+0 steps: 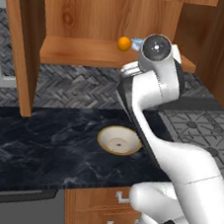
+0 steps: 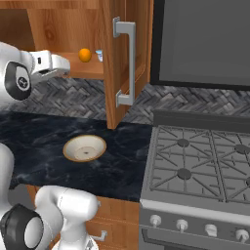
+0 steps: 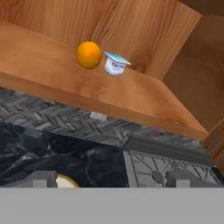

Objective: Pick the orange from the cabinet and place it in the bowl. Then pick the bowl and place it in the sink. Then turn on the sink facuet.

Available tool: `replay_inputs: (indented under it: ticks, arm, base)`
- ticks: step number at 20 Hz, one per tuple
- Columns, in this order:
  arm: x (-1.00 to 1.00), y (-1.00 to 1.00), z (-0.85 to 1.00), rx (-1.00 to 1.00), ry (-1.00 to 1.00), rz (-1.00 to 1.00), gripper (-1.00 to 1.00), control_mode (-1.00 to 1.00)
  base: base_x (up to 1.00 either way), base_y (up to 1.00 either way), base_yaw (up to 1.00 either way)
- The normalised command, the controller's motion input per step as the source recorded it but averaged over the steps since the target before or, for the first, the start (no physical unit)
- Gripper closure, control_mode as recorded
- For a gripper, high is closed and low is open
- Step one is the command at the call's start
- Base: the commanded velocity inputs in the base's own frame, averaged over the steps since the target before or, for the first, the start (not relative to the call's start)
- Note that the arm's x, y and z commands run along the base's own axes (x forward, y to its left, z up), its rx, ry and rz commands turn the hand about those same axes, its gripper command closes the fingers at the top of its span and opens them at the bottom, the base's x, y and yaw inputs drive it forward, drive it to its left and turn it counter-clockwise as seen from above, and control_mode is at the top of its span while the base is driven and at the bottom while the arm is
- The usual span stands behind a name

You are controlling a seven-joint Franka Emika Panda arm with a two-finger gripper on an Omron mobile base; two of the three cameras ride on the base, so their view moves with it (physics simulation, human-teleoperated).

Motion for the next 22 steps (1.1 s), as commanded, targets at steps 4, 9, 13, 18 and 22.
replay_inputs:
  ticks: [4, 9, 13, 18, 22]
  arm:
    - [0.62, 0.14, 0.56, 0.00, -0.05, 0.02, -1.00, -1.00]
    - [0.79, 0.37, 0.11, 0.00, 0.00, 0.02, -1.00, -1.00]
    - [0.75, 0.04, 0.00, 0.00, 0.00, 0.04, -1.00, -1.00]
    - [0.63, 0.00, 0.00, 0.00, 0.00, 0.00, -1.00, -1.00]
    - [0.62, 0.00, -0.09, 0.00, 0.00, 0.00, -1.00, -1.00]
  base:
    - [0.00, 0.00, 0.00]
    - [0.00, 0.00, 0.00]
    - [0.00, 0.00, 0.00]
    - [0.00, 0.00, 0.00]
    - [0.00, 0.00, 0.00]
